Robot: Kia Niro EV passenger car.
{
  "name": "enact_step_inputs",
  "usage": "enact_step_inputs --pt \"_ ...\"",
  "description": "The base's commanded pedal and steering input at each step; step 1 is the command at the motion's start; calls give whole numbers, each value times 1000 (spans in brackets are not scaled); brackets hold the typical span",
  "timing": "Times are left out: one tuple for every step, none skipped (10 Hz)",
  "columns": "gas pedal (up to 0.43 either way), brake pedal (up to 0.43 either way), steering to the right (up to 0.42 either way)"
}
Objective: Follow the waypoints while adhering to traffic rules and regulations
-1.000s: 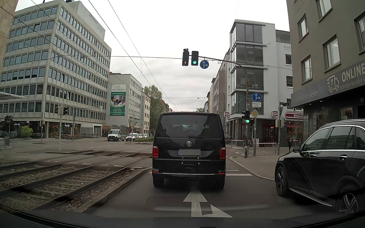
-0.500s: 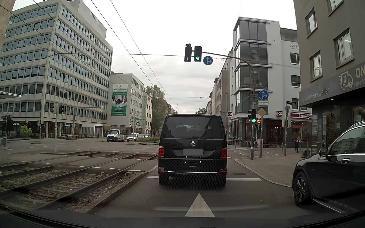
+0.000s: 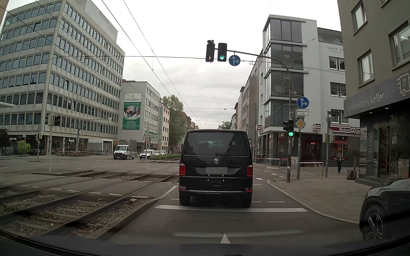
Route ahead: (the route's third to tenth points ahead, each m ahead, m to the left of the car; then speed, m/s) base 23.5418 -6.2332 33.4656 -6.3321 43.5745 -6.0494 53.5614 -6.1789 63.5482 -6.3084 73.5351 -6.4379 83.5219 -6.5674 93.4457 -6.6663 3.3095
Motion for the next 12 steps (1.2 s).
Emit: enact_step_inputs --pt "150 0 22" --pt "150 0 23" --pt "150 0 22" --pt "138 0 21" --pt "130 0 19" --pt "130 0 16" --pt "118 0 16" --pt "118 0 14" --pt "118 0 14" --pt "118 0 14" --pt "118 0 14" --pt "118 0 13"
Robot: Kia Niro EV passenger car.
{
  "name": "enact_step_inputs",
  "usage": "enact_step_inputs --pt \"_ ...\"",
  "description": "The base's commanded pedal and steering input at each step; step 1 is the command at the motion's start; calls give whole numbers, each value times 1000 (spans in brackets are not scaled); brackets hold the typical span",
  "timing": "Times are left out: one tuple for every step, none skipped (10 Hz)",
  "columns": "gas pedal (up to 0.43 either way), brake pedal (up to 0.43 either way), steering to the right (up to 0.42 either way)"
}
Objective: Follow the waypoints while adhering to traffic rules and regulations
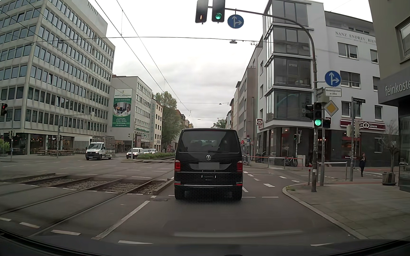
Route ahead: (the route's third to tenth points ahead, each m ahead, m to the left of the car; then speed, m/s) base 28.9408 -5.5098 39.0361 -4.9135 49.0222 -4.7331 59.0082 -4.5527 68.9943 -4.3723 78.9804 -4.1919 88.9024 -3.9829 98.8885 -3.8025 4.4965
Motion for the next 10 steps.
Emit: enact_step_inputs --pt "67 0 13" --pt "67 0 13" --pt "67 0 12" --pt "67 0 11" --pt "79 0 8" --pt "79 0 4" --pt "87 0 1" --pt "87 0 -1" --pt "87 0 -2" --pt "98 0 -2"
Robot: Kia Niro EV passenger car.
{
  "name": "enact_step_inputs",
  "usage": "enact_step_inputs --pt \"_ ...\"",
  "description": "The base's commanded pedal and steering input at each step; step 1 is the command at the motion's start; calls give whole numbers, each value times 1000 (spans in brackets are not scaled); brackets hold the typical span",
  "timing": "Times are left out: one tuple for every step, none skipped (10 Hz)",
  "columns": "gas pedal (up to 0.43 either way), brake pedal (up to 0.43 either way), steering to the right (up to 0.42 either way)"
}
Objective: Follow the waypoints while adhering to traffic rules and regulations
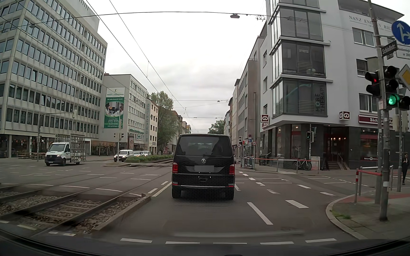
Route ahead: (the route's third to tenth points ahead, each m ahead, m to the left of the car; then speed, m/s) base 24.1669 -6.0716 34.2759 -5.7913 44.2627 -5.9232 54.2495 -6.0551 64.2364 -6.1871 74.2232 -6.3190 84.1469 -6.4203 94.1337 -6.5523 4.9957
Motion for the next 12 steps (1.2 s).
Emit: enact_step_inputs --pt "98 0 -2" --pt "110 0 -2" --pt "110 0 -2" --pt "110 0 -3" --pt "110 0 -4" --pt "118 0 -6" --pt "130 0 -8" --pt "130 0 -8" --pt "130 0 -8" --pt "130 0 -8" --pt "130 0 -8" --pt "130 0 -8"
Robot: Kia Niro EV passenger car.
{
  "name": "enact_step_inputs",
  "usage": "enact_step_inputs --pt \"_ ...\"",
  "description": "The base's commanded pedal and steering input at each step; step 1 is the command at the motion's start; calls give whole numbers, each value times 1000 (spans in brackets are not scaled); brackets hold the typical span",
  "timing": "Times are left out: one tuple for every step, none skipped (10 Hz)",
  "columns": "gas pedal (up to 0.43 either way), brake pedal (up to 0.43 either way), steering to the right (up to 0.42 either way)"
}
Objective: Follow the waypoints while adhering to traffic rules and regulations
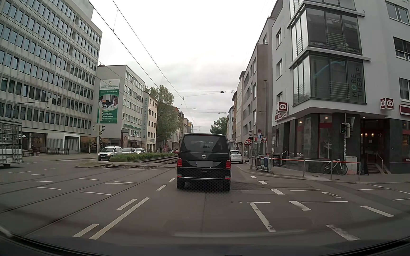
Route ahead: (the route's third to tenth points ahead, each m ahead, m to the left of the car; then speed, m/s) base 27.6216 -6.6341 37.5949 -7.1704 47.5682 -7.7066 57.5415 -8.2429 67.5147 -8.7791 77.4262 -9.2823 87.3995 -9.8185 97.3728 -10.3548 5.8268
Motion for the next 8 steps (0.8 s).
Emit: enact_step_inputs --pt "130 0 -8" --pt "130 0 -8" --pt "138 0 -8" --pt "138 0 -7" --pt "138 0 -7" --pt "138 0 -7" --pt "138 0 -8" --pt "157 0 -7"
